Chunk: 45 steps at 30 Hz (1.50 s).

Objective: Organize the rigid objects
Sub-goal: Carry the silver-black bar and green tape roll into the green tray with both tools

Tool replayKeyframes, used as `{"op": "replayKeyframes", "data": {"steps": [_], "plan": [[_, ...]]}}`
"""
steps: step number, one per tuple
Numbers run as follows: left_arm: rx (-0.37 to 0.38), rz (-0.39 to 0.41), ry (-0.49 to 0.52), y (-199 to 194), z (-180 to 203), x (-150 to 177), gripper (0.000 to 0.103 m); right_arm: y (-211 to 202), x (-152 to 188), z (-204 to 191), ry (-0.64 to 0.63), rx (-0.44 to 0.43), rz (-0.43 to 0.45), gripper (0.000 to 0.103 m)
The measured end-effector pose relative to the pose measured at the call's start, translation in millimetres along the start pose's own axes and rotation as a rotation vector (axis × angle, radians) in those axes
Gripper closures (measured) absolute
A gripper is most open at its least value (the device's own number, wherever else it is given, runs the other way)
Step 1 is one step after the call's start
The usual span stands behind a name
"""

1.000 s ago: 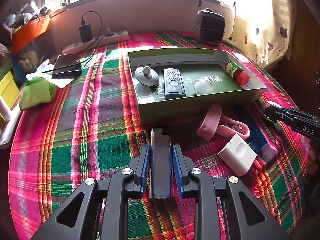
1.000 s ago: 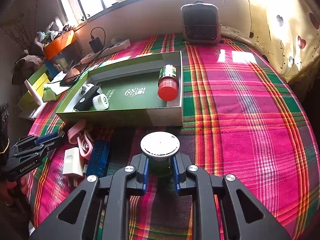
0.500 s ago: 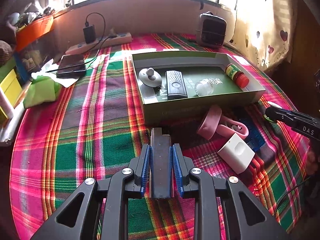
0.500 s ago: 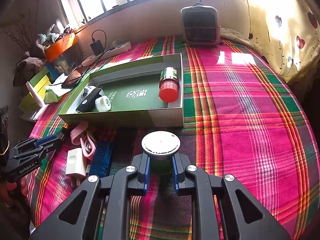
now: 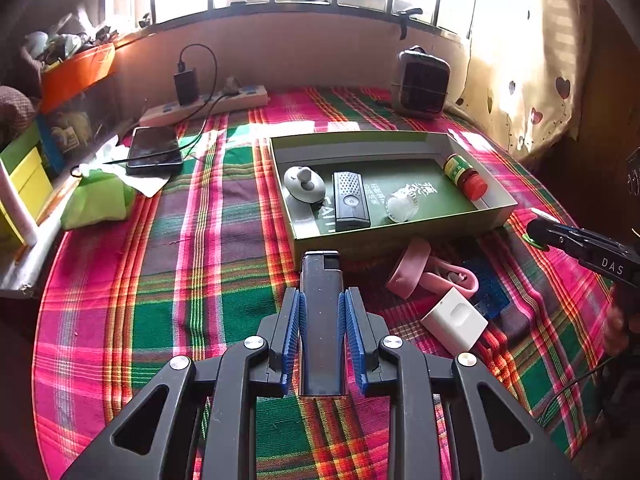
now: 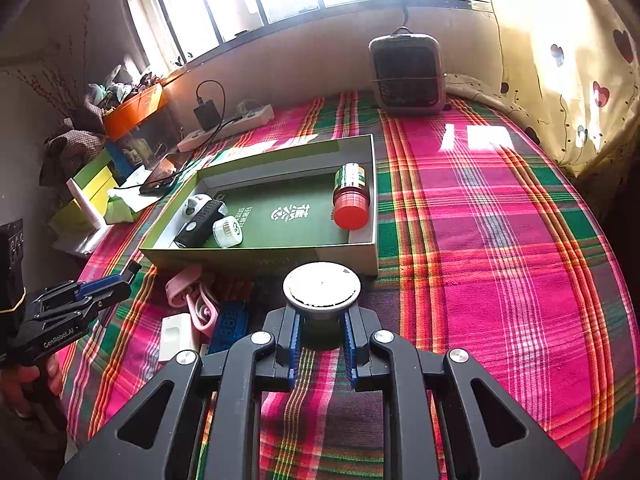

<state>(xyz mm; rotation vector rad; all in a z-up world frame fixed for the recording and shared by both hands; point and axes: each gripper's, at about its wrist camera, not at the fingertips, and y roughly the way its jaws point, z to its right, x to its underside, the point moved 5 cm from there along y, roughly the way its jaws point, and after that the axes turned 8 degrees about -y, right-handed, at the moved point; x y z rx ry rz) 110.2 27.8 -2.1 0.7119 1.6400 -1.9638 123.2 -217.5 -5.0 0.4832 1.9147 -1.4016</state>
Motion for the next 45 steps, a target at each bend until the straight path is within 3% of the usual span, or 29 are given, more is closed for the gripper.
{"op": "replayKeyframes", "data": {"steps": [11, 23, 33, 45], "plan": [[0.042, 0.040, -0.008, -10.5, 5.5, -34.5, 0.081, -8.3, -27.8, -11.3, -0.027, -0.028, 0.048, 0.085], [0.111, 0.036, -0.023, 14.8, 16.2, -76.0, 0.081, 17.1, -55.4, -25.3, -0.055, -0.085, 0.048, 0.085], [0.186, -0.012, -0.038, 54.1, 27.7, -107.4, 0.081, 59.1, -64.0, -24.3, -0.063, -0.098, -0.012, 0.085], [0.216, -0.085, -0.050, 99.2, 38.7, -114.8, 0.081, 83.4, -65.2, -19.4, -0.067, -0.088, -0.040, 0.085]]}}
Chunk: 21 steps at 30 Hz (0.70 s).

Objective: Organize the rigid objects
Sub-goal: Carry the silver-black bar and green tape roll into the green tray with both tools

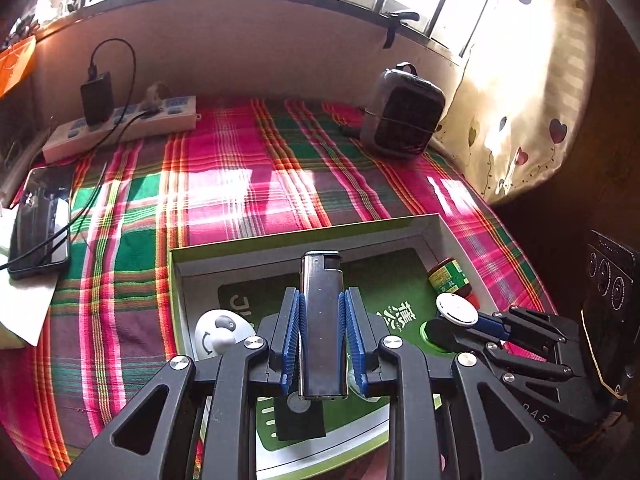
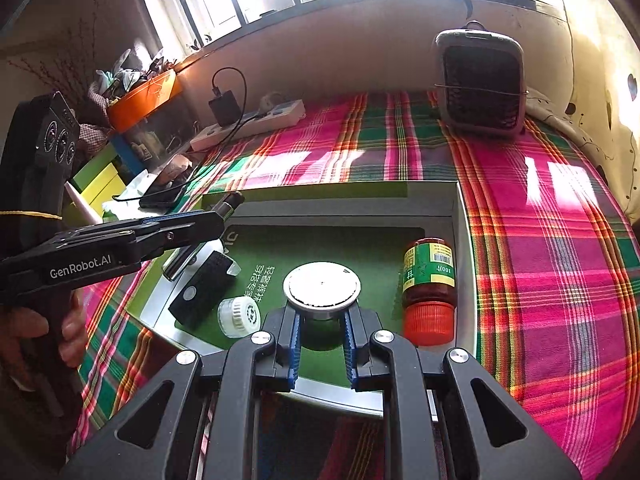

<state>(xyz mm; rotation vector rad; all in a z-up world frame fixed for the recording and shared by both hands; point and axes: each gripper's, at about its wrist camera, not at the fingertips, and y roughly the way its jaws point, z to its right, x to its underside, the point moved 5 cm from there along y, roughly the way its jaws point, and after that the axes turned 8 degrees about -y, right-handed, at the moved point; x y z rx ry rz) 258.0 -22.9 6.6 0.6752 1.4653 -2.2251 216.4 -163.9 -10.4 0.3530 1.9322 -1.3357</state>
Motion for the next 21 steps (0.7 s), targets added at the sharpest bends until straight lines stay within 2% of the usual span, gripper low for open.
{"op": "replayKeyframes", "data": {"steps": [21], "plan": [[-0.062, -0.054, 0.029, 37.6, 6.4, 4.1, 0.081, 14.5, 4.3, -0.9, -0.032, 0.030, -0.028, 0.085]]}}
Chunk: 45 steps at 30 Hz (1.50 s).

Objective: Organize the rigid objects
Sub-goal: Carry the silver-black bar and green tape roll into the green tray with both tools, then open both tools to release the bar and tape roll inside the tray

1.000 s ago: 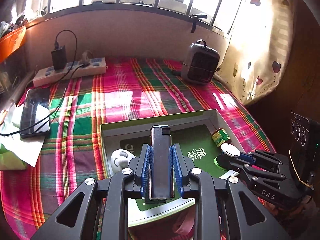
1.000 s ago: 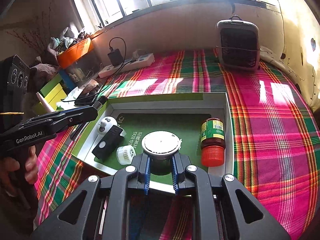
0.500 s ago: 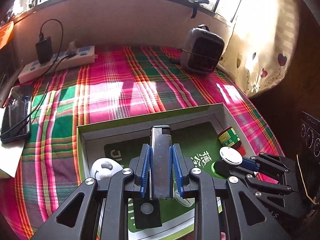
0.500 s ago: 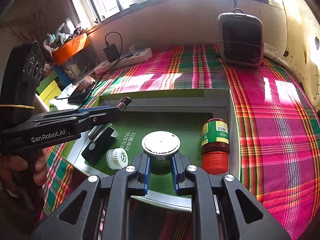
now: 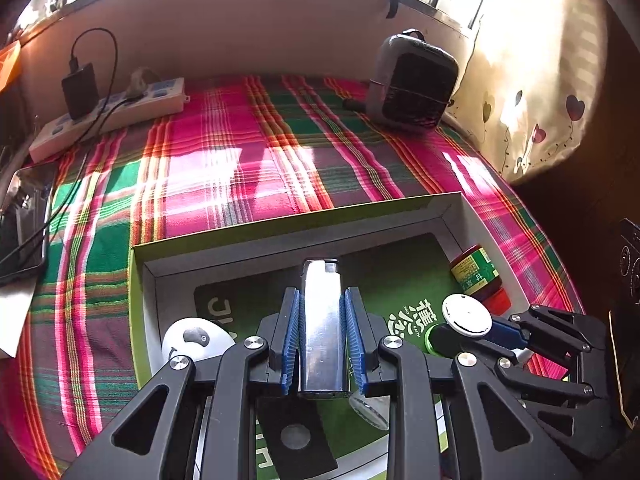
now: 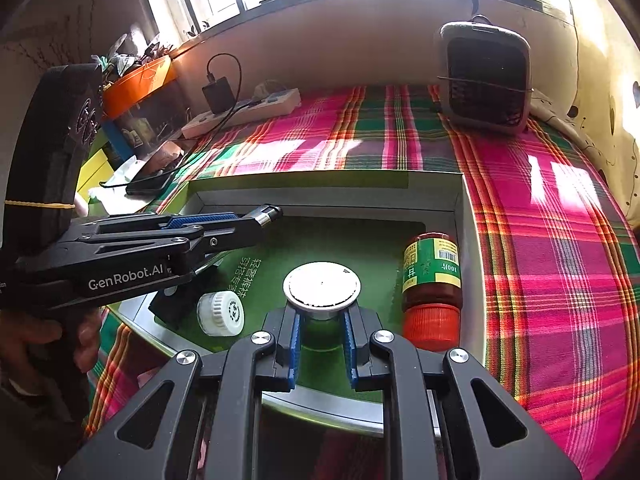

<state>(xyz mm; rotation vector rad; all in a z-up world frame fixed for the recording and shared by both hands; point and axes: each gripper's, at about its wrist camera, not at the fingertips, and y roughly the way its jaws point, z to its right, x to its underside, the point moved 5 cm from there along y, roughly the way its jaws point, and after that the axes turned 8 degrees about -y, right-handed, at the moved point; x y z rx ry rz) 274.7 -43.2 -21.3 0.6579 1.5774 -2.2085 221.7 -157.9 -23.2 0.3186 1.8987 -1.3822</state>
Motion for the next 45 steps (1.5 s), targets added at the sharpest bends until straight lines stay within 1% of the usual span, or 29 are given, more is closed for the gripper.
{"op": "replayKeyframes", "data": {"steps": [4, 7, 19, 22, 23, 27, 30, 34, 35, 36, 38, 43, 45], "plan": [[0.004, -0.010, -0.012, 4.6, -1.6, 1.7, 0.081, 1.6, 1.0, 0.1, -0.008, 0.016, -0.003, 0.085], [0.000, -0.008, -0.007, 5.4, -1.2, 2.1, 0.081, 1.1, 0.8, 1.2, -0.002, 0.014, -0.001, 0.085], [0.009, -0.012, -0.042, 6.8, -6.8, 2.7, 0.081, 0.9, 2.1, 1.5, -0.003, 0.022, -0.016, 0.085], [-0.001, -0.010, -0.037, 5.8, -5.9, 4.0, 0.077, 0.2, 2.5, 1.3, -0.001, 0.028, -0.019, 0.084], [0.003, -0.010, -0.038, 5.3, -5.5, 4.4, 0.075, -0.3, 2.7, 1.2, -0.001, 0.029, -0.021, 0.084], [-0.004, -0.006, -0.043, 2.2, -6.4, 6.4, 0.074, -2.5, 3.2, -0.5, -0.005, 0.031, -0.024, 0.078], [-0.007, -0.004, -0.036, -1.8, -5.3, 9.5, 0.073, -5.5, 3.5, -3.2, -0.011, 0.026, -0.018, 0.067], [-0.004, 0.013, -0.036, -11.8, -3.3, 12.4, 0.071, -10.2, 4.5, -7.8, -0.026, 0.038, -0.010, 0.058], [-0.009, 0.022, -0.038, -15.4, -2.9, 13.1, 0.069, -11.9, 5.1, -7.8, -0.024, 0.037, -0.008, 0.056], [-0.010, 0.030, -0.035, -19.1, -2.0, 13.9, 0.066, -13.8, 5.8, -8.1, -0.020, 0.037, -0.006, 0.056], [-0.006, 0.042, -0.034, -26.9, 0.4, 16.5, 0.065, -18.7, 7.2, -8.0, -0.014, 0.037, 0.001, 0.055], [0.009, 0.069, -0.028, -47.5, 6.0, 25.9, 0.065, -32.6, 11.8, -10.3, -0.009, 0.044, 0.019, 0.055], [0.001, 0.082, -0.032, -56.3, 6.0, 30.6, 0.065, -38.4, 13.8, -11.9, -0.006, 0.046, 0.026, 0.055]]}}
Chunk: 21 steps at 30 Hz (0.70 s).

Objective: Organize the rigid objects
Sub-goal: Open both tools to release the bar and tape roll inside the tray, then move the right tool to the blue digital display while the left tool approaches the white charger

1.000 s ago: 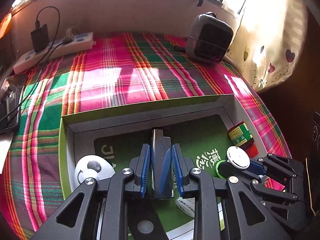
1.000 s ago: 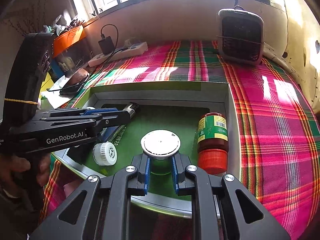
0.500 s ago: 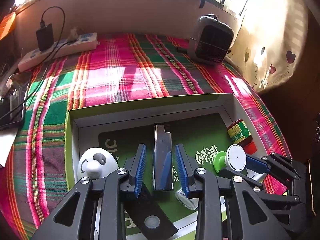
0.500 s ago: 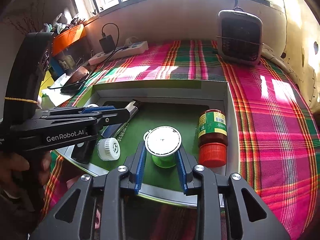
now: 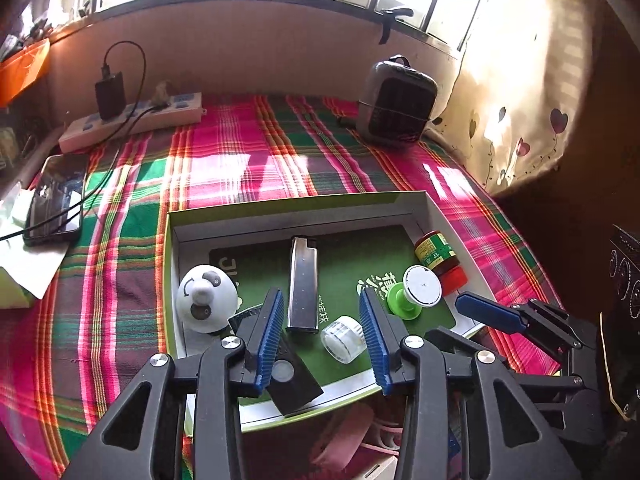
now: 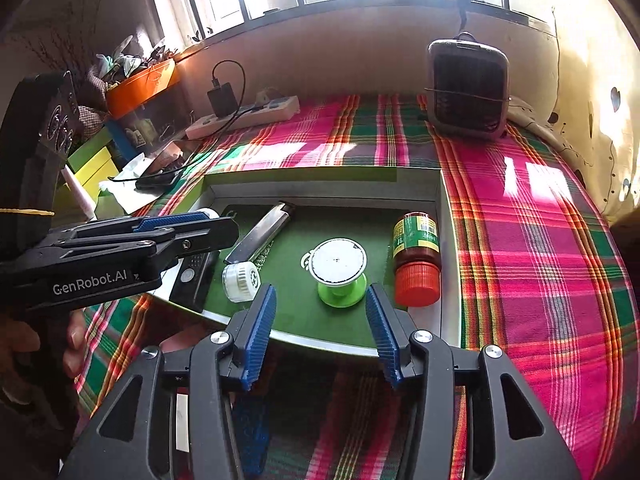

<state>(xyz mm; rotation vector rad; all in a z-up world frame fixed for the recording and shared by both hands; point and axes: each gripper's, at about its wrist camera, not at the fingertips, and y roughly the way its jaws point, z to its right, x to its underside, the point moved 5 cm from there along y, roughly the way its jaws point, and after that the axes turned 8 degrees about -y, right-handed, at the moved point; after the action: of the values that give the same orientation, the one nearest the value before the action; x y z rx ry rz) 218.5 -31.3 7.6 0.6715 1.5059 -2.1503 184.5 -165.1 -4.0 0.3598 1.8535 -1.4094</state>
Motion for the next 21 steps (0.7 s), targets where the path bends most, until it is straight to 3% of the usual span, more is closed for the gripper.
{"op": "replayKeyframes", "data": {"steps": [11, 21], "plan": [[-0.057, 0.066, 0.011, -44.4, 1.0, 29.3, 0.062, -27.4, 15.4, -9.8, -0.006, 0.016, 0.018, 0.055], [-0.041, 0.058, -0.025, -62.3, -4.9, 70.0, 0.060, -42.0, 35.6, -13.3, 0.003, 0.017, 0.015, 0.055]]}}
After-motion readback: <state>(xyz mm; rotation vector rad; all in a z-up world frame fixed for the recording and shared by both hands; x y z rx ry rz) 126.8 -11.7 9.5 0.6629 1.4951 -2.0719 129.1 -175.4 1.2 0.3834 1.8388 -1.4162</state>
